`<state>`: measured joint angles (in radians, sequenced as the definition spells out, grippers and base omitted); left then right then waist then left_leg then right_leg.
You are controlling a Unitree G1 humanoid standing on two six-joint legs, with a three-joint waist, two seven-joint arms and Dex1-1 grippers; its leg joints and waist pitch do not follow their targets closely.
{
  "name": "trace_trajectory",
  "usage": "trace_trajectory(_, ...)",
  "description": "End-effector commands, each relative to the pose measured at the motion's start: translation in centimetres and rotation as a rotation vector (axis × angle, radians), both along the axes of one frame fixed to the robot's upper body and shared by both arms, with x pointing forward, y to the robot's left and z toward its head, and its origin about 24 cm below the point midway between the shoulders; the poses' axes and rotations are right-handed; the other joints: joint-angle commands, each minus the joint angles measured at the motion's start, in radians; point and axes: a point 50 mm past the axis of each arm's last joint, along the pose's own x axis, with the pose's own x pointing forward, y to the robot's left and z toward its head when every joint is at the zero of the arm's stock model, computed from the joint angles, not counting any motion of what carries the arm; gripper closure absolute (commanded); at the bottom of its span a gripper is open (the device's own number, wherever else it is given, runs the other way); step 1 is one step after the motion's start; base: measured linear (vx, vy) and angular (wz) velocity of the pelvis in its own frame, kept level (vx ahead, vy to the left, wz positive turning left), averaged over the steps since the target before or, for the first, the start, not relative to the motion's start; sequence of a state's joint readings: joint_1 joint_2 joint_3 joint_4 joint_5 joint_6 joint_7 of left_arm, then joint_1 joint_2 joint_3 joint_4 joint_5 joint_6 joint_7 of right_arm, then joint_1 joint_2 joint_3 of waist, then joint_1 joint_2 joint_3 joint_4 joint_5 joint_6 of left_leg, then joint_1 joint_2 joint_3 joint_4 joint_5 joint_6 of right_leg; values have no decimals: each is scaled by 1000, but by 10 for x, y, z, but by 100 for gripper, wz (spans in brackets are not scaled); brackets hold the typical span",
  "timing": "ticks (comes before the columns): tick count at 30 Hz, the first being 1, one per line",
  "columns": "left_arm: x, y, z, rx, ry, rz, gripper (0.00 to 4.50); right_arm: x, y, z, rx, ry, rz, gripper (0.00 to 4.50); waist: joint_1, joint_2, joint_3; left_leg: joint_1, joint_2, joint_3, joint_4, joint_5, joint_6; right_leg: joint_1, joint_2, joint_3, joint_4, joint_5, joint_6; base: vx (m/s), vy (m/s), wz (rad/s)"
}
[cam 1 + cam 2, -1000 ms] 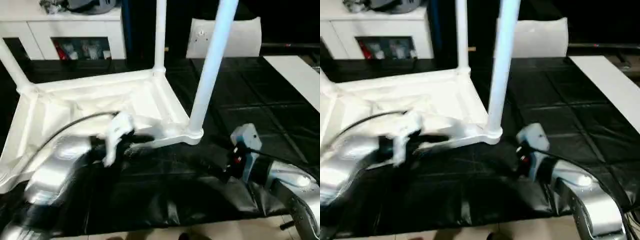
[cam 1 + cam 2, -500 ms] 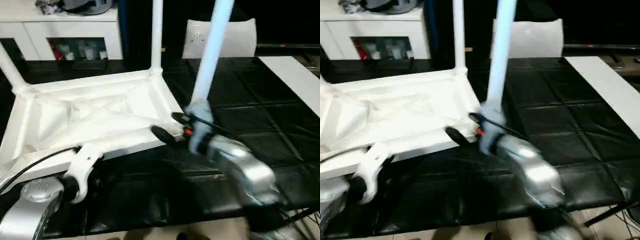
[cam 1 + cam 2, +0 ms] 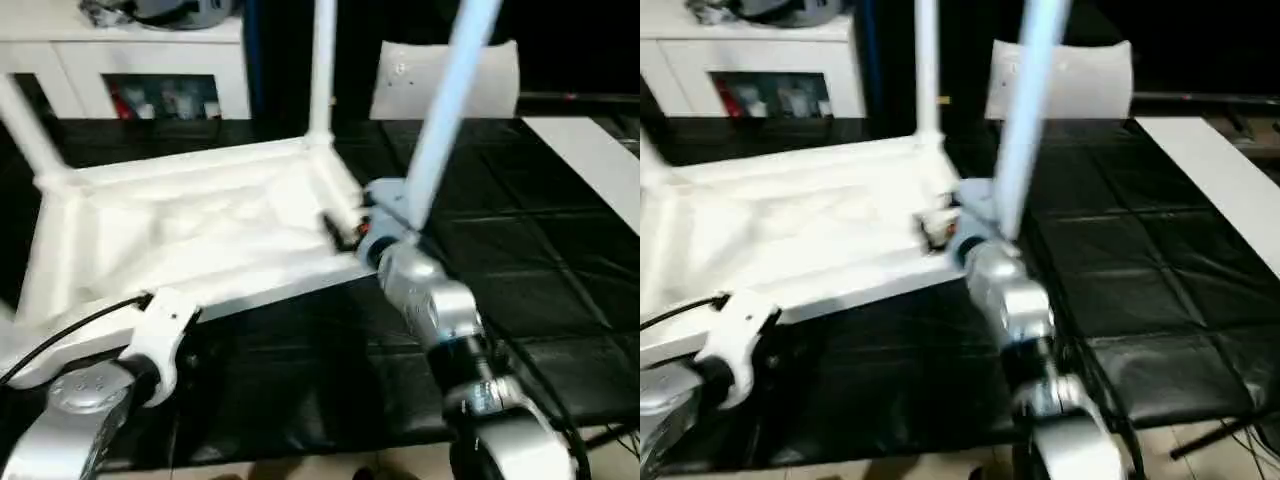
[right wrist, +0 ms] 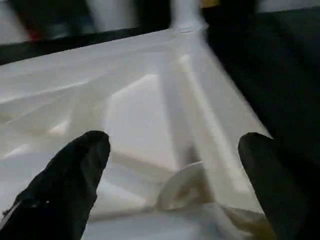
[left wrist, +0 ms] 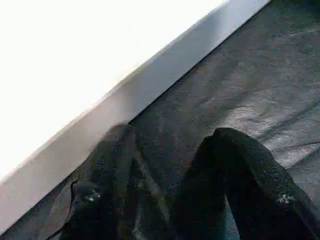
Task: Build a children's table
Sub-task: Rotate table base
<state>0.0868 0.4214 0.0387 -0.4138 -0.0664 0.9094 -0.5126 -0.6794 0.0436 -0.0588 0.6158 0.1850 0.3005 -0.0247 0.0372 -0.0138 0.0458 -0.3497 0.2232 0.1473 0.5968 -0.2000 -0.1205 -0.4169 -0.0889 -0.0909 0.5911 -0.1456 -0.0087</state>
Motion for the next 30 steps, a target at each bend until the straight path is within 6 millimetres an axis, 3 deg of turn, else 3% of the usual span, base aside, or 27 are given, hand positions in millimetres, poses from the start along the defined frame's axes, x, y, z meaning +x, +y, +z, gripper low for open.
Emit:
trace_trajectory(1, 7, 6, 3, 24, -29, 50, 144, 8, -42, 1, -28, -15, -196, 0, -12, 24, -53, 15, -14, 24, -76, -324, -21, 32, -16, 37, -67, -328, -125, 0, 0, 0)
trace_trajectory(5, 14, 4, 1, 48, -63, 45, 144, 14, -77, 7, -62, -54, -316, 0, 0, 20, -56, 10, -16, 24, -73, -322, -14, 37, -18, 34, -68, -354, -102, 0, 0, 0)
trace_trajectory(6, 14, 4, 1, 48, -63, 45, 144, 14, -77, 7, -62, -54, -316, 0, 3, 20, -57, 9, -16, 24, -72, -314, -11, 39, -17, 34, -68, -353, -99, 0, 0, 0)
trace_trajectory(10, 23, -1, 4, 49, -124, 23, 144, 13, -104, 5, -92, -68, -341, 0, 7, 17, -61, -1, -17, 23, -70, -275, -4, 47, -19, 32, -61, -323, -104, 0, 0, 0)
trace_trajectory(12, 23, -3, 5, 27, -141, 32, 144, 12, -102, 5, -78, -78, -287, 0, 3, 16, -63, -8, -19, 23, -68, -250, 1, 53, -18, 31, -57, -293, -111, 0, 0, 0)
trace_trajectory(14, 21, -8, 7, -19, -189, 46, 144, 7, -92, 6, -55, -116, -113, 0, -3, 12, -63, -14, -17, 24, -68, -247, 16, 57, -18, 30, -59, -284, -118, 0, 0, 0)
trace_trajectory(16, 17, -11, 8, -71, -230, 66, 144, 0, -83, 5, -90, -144, 20, 0, -8, 18, -65, -19, -14, 22, -67, -236, 26, 60, -21, 30, -62, -282, -121, 0, 0, 0)
trace_trajectory(17, 15, -13, 7, -106, -248, 88, 144, -5, -79, 4, -110, -165, 75, 0, -13, 12, -63, -27, -13, 22, -68, -218, 30, 64, -21, 30, -61, -272, -129, 0, 0, 0)
trace_trajectory(19, 11, -15, 6, -132, -287, 115, 144, -15, -72, 1, -82, -168, 174, 0, -17, 12, -62, -23, -11, 23, -67, -235, 42, 60, -20, 30, -68, -290, -133, 0, 0, 0)
trace_trajectory(21, 5, -14, 4, -155, -374, 161, 144, -31, -65, -3, -64, -163, 269, 0, -20, 12, -57, -21, -12, 23, -69, -279, 58, 54, -17, 29, -83, -369, -111, 0, 0, 0)
trace_trajectory(24, 4, -9, 4, -151, -453, 251, 144, -43, -59, -5, -26, -156, 345, 0, -22, 13, -55, -18, -8, 21, -73, -313, 54, 49, -15, 27, -88, -418, -92, 0, 0, 0)
trace_trajectory(27, 2, -3, 11, -90, -545, 319, 144, -64, -52, -7, -32, -141, 473, 0, -23, 19, -48, -13, -10, 16, -75, -371, 47, 42, -13, 22, -101, -510, -46, 0, 0, 0)
trace_trajectory(29, 0, -1, 14, -83, -582, 357, 144, -71, -51, -8, -65, -133, 497, 0, -23, 14, -48, -13, -9, 16, -75, -372, 43, 41, -15, 21, -108, -533, -27, 0, 0, 0)
trace_trajectory(30, -1, 1, 15, -71, -596, 377, 144, -73, -50, -9, -82, -130, 497, 0, -24, 17, -50, -16, -10, 13, -76, -375, 39, 43, -17, 20, -107, -543, -24, 0, 0, 0)
